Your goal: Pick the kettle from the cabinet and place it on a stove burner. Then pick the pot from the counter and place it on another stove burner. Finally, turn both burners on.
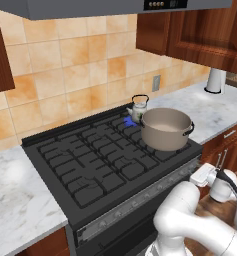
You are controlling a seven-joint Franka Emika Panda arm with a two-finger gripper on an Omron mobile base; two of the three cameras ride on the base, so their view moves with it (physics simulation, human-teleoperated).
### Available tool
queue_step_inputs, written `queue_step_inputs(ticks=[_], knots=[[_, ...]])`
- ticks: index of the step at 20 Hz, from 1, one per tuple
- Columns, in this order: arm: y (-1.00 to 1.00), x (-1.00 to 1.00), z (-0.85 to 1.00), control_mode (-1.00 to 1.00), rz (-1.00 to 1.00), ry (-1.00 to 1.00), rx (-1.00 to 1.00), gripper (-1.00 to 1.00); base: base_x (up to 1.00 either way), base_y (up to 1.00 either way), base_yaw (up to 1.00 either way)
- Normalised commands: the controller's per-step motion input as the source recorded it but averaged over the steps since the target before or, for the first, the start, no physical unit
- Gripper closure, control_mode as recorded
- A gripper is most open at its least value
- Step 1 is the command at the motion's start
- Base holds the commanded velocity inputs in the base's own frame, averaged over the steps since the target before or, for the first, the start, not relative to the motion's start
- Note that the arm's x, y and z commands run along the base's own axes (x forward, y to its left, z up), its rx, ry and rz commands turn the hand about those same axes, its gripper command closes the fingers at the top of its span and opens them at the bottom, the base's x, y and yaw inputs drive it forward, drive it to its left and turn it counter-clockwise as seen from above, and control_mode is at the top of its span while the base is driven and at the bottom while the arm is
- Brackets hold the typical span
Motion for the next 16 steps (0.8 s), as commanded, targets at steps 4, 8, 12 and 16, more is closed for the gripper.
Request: queue_step_inputs(ticks=[4,8,12,16], knots=[[0.00,0.08,-0.09,-1.00,0.06,0.00,0.04,-1.00,0.00,0.00,0.00],[0.00,0.08,-0.10,-1.00,0.06,0.00,0.04,1.00,0.00,0.00,0.00],[0.01,0.10,-0.08,-1.00,0.05,0.00,0.03,1.00,0.00,0.00,0.00],[0.00,0.01,-0.07,-1.00,0.05,0.00,0.04,1.00,0.00,0.00,0.00]])
